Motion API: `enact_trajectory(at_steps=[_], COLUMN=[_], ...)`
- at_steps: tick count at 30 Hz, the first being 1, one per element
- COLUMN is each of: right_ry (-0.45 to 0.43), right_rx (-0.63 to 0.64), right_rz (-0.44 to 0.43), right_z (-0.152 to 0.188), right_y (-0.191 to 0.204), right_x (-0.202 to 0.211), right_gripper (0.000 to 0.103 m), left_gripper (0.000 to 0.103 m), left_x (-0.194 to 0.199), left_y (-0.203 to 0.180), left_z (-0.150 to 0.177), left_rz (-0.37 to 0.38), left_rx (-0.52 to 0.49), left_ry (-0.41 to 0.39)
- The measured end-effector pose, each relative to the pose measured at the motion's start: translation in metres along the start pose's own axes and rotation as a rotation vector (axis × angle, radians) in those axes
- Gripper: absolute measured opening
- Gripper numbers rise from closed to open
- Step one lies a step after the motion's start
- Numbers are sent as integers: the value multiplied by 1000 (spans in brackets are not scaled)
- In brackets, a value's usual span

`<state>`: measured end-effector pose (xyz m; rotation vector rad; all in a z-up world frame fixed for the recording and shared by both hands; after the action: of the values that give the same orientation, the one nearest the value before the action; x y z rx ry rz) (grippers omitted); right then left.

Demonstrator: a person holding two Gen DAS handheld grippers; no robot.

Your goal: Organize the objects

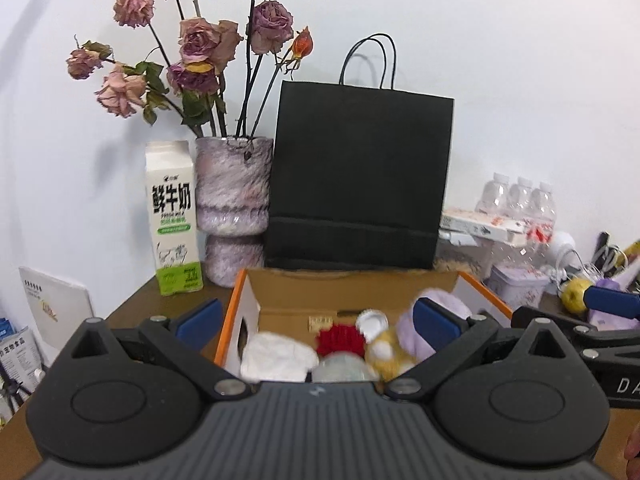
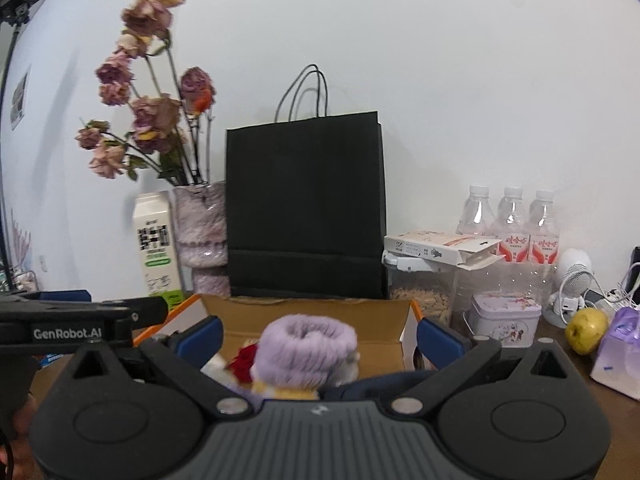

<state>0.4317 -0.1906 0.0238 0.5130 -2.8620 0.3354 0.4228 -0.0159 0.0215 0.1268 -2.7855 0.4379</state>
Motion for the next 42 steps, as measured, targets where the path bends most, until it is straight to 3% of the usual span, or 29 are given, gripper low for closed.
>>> enact_trajectory(at_steps=[11, 21, 28, 42], right_ry=[22, 18, 19, 36], right_rx=[-8, -18, -23, -21], right_rz=[-20, -36, -36, -34], right_z=[7, 22, 33, 40], right_y=[28, 51, 63, 74], right_x=[102, 186, 222, 237], right_gripper=[103, 103, 103, 103], left_gripper=[103, 103, 103, 103], left_x=[106, 193, 222, 238], left_y=[12, 19, 23, 32], left_z=[30, 50, 65, 77], left_rz=[32, 16, -1, -17], left_rx=[1, -21, -24, -16], left_ry=[81, 73, 77, 88])
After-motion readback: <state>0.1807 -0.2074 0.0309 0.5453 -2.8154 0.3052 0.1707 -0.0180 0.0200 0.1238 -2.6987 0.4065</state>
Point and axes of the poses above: each gripper's, at about its wrist camera, not at the fingertips, and x roughly against the way its jaws point, y to its left, z to its underside, the point moved 2 cm from there along -x, roughly the way its jaws point, and after that the axes turned 14 degrees about x, right-handed, at the moved point
